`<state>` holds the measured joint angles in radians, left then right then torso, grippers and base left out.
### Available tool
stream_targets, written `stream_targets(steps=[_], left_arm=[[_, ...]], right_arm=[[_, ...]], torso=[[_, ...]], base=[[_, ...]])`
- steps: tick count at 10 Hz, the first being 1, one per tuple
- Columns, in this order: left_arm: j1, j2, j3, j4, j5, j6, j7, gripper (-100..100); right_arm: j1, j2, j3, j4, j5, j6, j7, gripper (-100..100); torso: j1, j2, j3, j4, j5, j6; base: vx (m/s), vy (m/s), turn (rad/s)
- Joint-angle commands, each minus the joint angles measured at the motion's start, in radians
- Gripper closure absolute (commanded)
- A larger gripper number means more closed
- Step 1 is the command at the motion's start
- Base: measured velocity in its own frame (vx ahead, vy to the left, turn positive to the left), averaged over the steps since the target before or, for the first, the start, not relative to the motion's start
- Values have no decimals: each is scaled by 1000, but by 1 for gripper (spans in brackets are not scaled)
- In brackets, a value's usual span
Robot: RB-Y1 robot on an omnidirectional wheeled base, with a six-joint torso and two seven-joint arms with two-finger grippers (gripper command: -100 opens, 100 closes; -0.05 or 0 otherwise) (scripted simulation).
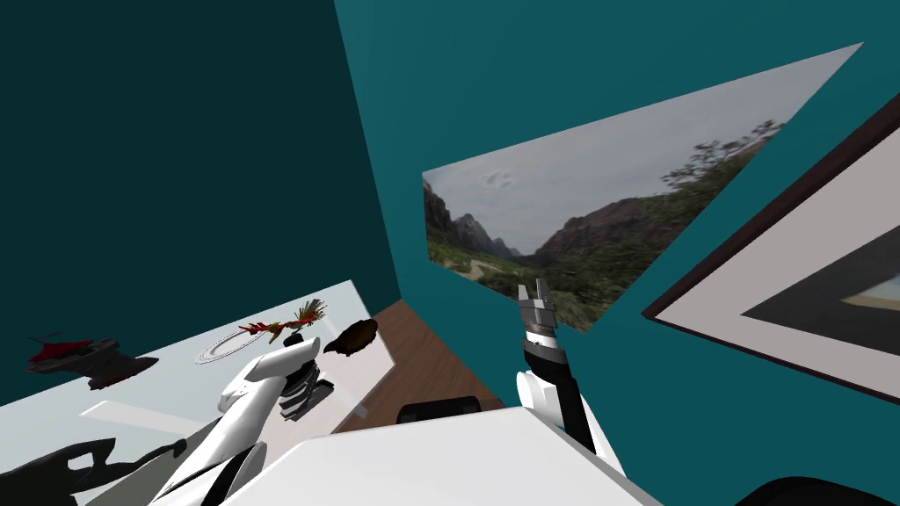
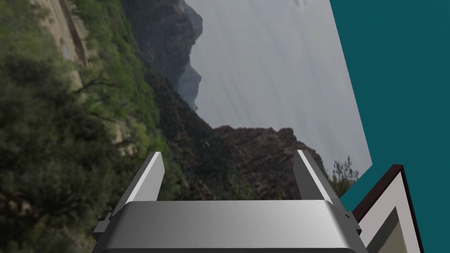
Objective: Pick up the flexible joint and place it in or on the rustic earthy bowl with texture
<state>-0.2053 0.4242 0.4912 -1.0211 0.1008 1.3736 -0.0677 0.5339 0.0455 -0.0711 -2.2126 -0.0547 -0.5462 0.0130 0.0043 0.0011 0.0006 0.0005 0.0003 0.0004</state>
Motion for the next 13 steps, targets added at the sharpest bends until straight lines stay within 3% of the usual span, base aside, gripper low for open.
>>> stream_targets(steps=[1, 2, 3, 4, 9, 12, 13], left_arm=[[12, -28, 35, -50, -39, 33, 6, 100], [9, -16, 20, -34, -21, 19, 2, 100], [10, -18, 23, -39, -24, 24, 3, 0], [-26, 6, 31, -61, -27, 33, -3, 100], [-81, 40, 46, -105, -32, 62, -18, 100], [-122, 73, 68, -159, -33, 107, -36, 100], [-122, 73, 68, -147, -33, 107, -36, 100]], right_arm=[[0, 0, 0, 0, 0, 0, 0, 0], [0, 0, 0, 0, 0, 0, 0, 0], [0, 0, 0, 0, 0, 0, 0, 0], [0, 0, 0, 0, 0, 0, 0, 0], [0, 0, 0, 0, 0, 0, 0, 0], [0, 0, 0, 0, 0, 0, 0, 0], [0, 0, 0, 0, 0, 0, 0, 0]], torso=[[0, 0, 0, 0, 0, 0], [0, 0, 0, 0, 0, 0], [-1, -1, -1, 0, 0, 0], [-2, -2, -1, 0, 0, 0], [-8, 6, 5, 4, -3, 3], [-8, 4, 4, 4, -4, 5], [-7, 2, 4, 5, -5, 6]], base=[[-20, 43, -38], [-9, 22, -9], [0, 0, 0], [-119, -41, -162], [-117, -52, -106], [-47, -17, -167], [11, 24, -103]])
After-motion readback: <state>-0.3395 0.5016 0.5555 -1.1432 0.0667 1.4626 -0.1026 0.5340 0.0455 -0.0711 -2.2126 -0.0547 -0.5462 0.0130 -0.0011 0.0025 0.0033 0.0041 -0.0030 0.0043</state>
